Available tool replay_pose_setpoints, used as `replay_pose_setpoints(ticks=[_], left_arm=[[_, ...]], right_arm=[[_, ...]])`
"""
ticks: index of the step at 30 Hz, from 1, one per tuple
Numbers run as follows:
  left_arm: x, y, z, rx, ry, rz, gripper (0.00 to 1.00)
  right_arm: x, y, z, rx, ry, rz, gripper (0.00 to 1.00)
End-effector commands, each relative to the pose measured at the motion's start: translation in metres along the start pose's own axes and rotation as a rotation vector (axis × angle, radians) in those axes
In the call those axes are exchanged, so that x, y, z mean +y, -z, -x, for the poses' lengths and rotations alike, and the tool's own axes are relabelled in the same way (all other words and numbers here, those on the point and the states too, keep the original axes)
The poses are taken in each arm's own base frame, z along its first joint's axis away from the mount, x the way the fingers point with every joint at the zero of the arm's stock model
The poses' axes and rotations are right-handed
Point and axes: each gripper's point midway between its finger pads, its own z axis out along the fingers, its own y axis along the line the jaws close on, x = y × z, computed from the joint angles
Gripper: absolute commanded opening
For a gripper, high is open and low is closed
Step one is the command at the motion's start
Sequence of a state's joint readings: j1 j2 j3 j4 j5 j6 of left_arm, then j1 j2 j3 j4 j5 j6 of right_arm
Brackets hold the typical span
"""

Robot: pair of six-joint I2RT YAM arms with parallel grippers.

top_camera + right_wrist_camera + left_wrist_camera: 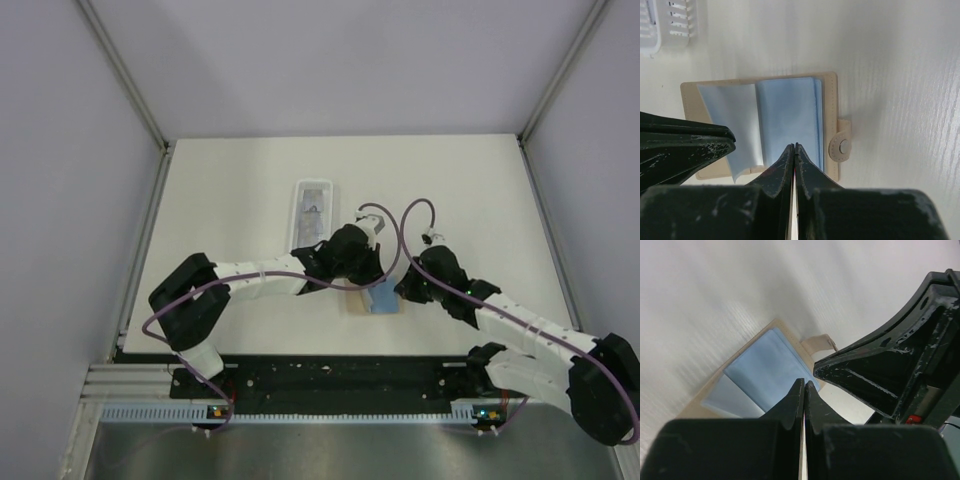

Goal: Put the credit cards into the card holder
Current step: Open the card holder at the center of the board.

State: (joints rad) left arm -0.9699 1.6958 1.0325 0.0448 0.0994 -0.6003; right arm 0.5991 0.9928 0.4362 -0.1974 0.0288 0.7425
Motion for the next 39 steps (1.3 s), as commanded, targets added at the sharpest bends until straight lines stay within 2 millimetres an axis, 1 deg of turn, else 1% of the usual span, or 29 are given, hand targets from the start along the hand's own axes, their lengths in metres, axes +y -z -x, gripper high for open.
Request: replay_pose_setpoints(ticks=[1,4,11,14,17,23,29,33,39], left_arm=[[-0.007,-0.002,0.001,-0.008,-0.02,-0.032,0.0],[0.005,-0.001,-0.011,0.021,-0.037,0.004,0.0],[0.035,0.009,-0.042,0.08,-0.051,0.09,0.0],[0.043,0.014,-0.054,0.096,-0.038,0.107,0.0],[0.046,0.019,-0.058,0.094,-0.03,0.113,0.0],[0.05,0.027,-0.06,0.083,-0.031,0.124,0.0],[0.051,0.028,-0.059,0.078,-0.033,0.129,0.0],[0.043,0.028,-0.045,0.052,-0.039,0.12,0.0],[0.019,0.026,-0.014,-0.003,-0.054,0.064,0.0]], right_arm=[[0.008,-0.006,0.005,-0.015,-0.003,0.039,0.0],[0.007,-0.008,0.004,-0.009,-0.005,0.034,0.0],[0.002,-0.016,-0.003,0.027,-0.011,0.001,0.0],[0.0,-0.018,-0.005,0.037,-0.017,-0.006,0.0],[-0.001,-0.02,-0.006,0.04,-0.015,-0.01,0.0],[-0.005,-0.025,-0.011,0.06,-0.022,-0.029,0.0],[-0.011,-0.028,-0.018,0.081,-0.034,-0.05,0.0],[-0.014,-0.029,-0.02,0.085,-0.046,-0.061,0.0],[-0.016,-0.031,-0.023,0.095,-0.05,-0.073,0.0]])
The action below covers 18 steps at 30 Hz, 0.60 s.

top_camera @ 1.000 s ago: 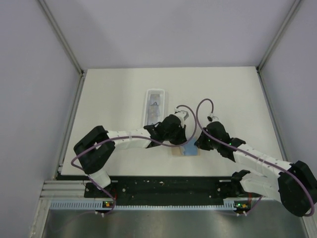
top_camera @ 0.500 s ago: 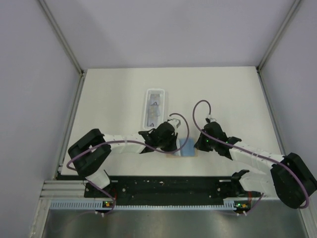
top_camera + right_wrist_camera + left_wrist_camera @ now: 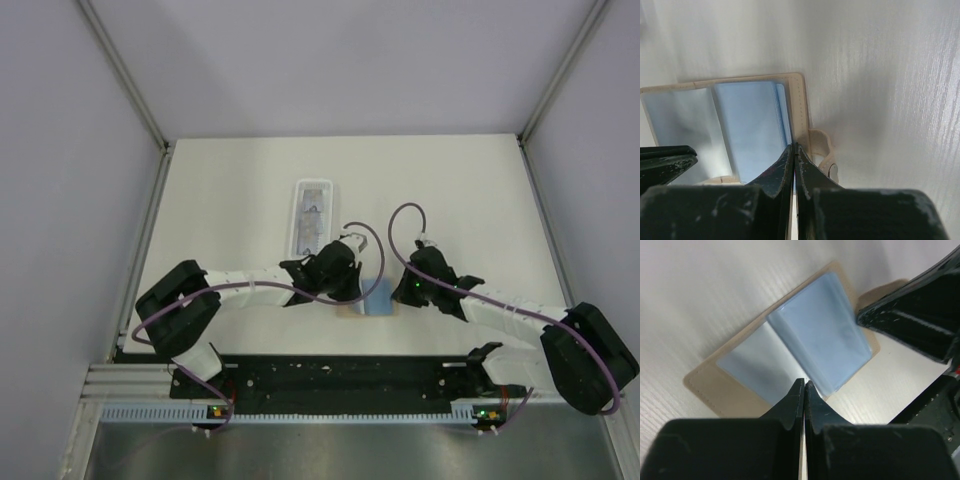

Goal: Put the credit cards into the card holder
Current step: Open the card holder at the center of the board.

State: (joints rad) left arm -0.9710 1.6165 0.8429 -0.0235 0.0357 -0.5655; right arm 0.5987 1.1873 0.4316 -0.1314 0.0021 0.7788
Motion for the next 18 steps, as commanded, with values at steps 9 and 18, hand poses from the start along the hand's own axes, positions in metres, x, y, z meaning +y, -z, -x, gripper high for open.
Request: replay_pose_setpoints(ticks=[9,18], left_arm=[[-0.062,0.003,0.062,-0.124,-0.049,-0.154,0.0],[-0.074,-0.017,0.048,-0.098,-0.038,-0.162,0.0]], right_arm=[[-0.001,-0.004,0.003,-0.017,-0.018,-0.001,0.0],[-0.004,-0.005,0.003,-0.017,-0.042,-0.003,0.0]])
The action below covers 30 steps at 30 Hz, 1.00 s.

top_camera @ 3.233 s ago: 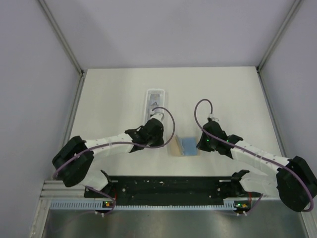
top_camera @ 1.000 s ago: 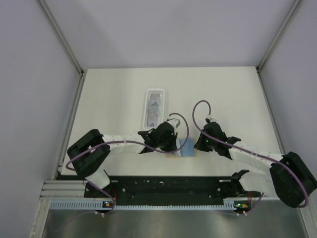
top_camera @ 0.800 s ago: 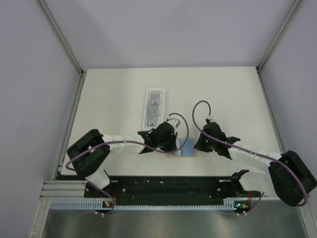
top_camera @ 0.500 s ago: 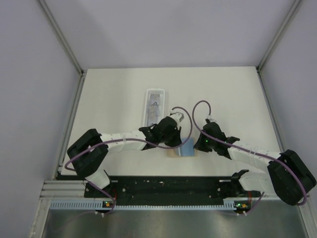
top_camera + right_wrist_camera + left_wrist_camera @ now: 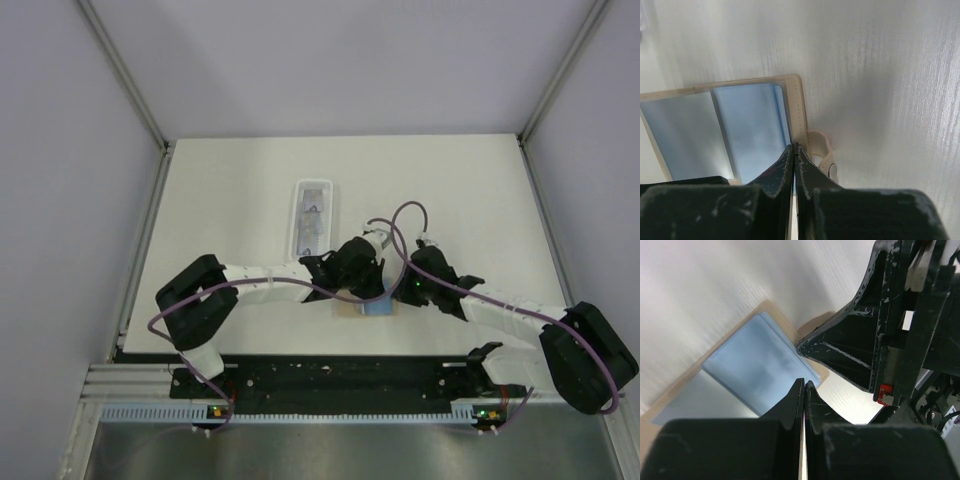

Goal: Put the credit cards into the card holder
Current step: Open the card holder at the center of the board.

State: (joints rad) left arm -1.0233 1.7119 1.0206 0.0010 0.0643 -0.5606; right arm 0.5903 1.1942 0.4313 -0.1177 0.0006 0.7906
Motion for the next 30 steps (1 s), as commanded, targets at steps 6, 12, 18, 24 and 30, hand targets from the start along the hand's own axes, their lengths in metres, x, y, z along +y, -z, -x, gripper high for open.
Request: replay_pose_setpoints(ticks=[6,12,18,24,30], left_arm=[[-0.014,-0.014,0.006,-0.042,0.03,-0.043,0.0],[-0.012,-0.021,0.0,-0.028,0.032,-0.034,0.0],[-0.002,-0.029,-0.01,-0.007,0.039,-0.002,0.0],[0.009,-0.033,-0.021,0.017,0.04,0.036,0.0],[0.026,-0.033,-0.041,0.074,0.049,0.095,0.0]], right_arm=[[-0.007,-0.004,0.0,-0.013,-0.042,-0.01,0.0],[-0.01,-0.006,0.0,-0.009,-0.05,-0.02,0.0],[-0.009,-0.006,-0.004,0.011,-0.053,-0.004,0.0],[-0.008,-0.005,-0.004,0.012,-0.055,-0.001,0.0],[-0.009,-0.005,-0.005,0.013,-0.056,-0.001,0.0]])
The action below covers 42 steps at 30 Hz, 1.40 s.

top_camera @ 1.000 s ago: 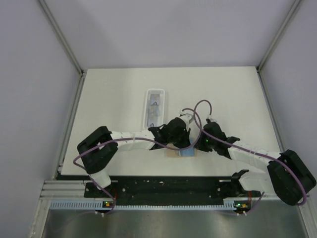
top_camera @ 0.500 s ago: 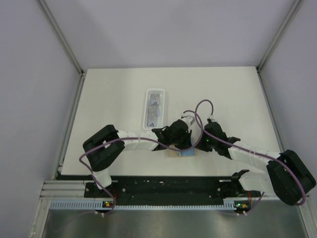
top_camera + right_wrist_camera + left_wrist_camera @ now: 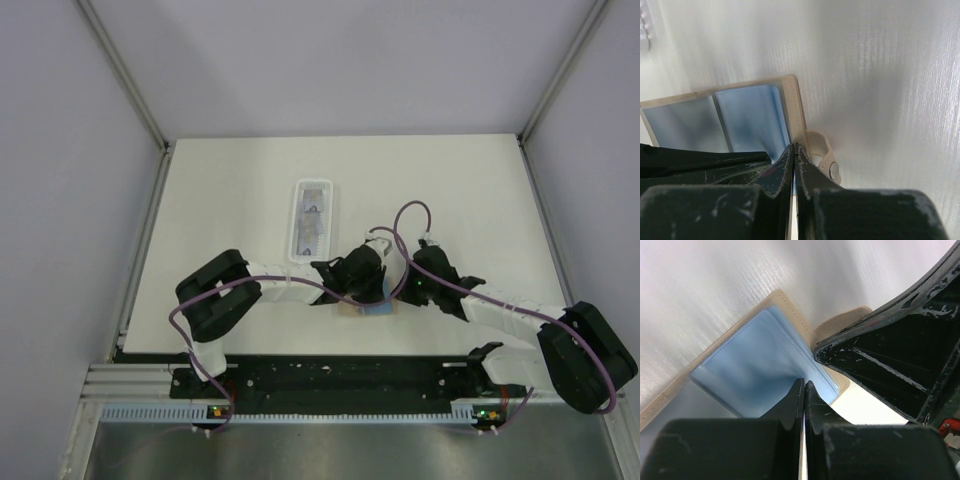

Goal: Put the credit cards into the card holder
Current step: Open the card holder at the center of the board.

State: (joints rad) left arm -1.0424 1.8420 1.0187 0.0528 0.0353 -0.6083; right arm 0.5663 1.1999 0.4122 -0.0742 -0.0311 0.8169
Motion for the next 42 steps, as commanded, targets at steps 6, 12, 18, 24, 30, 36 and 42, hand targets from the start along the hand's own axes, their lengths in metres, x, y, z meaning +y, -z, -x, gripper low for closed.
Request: replay_pose_setpoints(ticks=[6,12,18,24,30,36,42], left_arm=[[0.031,0.006,-0.022,0.025,0.018,0.113,0.0],[0.037,0.014,-0.028,0.024,0.034,0.126,0.0],[0.046,0.022,-0.03,0.012,0.036,0.159,0.0],[0.056,0.033,-0.034,0.014,0.039,0.196,0.0],[0.054,0.039,-0.029,-0.002,0.032,0.192,0.0],[0.054,0.034,-0.034,0.015,0.038,0.188,0.0],[0.053,0.031,-0.035,0.018,0.045,0.178,0.0]], right_arm=[[-0.015,-0.002,-0.006,0.016,-0.022,-0.037,0.0],[-0.02,-0.003,-0.007,0.017,-0.039,-0.055,0.0],[-0.026,-0.003,-0.008,0.02,-0.049,-0.073,0.0],[-0.029,-0.004,-0.008,0.019,-0.055,-0.08,0.0],[-0.031,-0.003,-0.008,0.016,-0.059,-0.084,0.0],[-0.011,0.009,0.009,-0.042,-0.023,0.003,0.0],[0.028,0.034,0.031,-0.125,0.075,0.18,0.0]])
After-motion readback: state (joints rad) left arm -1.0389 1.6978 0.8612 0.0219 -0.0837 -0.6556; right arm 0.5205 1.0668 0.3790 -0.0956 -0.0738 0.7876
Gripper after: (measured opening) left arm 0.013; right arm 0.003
